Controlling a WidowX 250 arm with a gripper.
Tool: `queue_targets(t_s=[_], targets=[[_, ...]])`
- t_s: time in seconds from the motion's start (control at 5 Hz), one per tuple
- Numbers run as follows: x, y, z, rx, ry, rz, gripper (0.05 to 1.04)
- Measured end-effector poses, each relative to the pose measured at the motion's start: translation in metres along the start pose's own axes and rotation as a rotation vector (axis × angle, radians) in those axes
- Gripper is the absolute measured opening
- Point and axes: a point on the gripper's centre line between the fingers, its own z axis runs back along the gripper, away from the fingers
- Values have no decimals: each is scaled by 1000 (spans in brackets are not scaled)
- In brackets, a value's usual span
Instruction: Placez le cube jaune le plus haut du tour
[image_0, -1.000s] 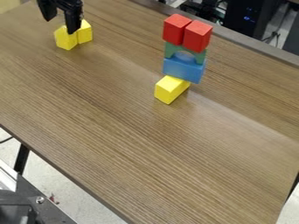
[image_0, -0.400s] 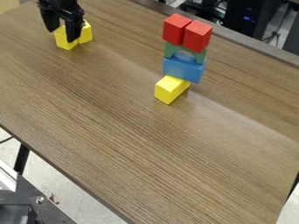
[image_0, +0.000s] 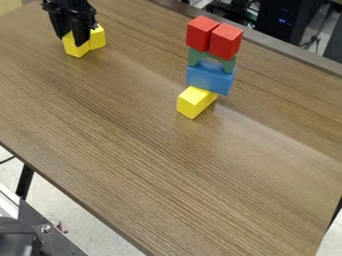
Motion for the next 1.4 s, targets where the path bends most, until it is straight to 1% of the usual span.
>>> queue_targets(t_s=[0.2, 0.4, 0.6, 0.8, 1.0, 1.2, 1.4], targets=[[9, -1, 31, -18, -56, 10, 519], [17, -4, 68, -23, -124, 9, 519], [23, -13, 94, -34, -171, 0, 519], [21, -22, 111, -36, -178, -13, 519], [21, -42, 126, -61, -169, -42, 519], [19, -59, 150, -97, -184, -60, 519], [17, -74, 166, -114, -202, -87, 519]])
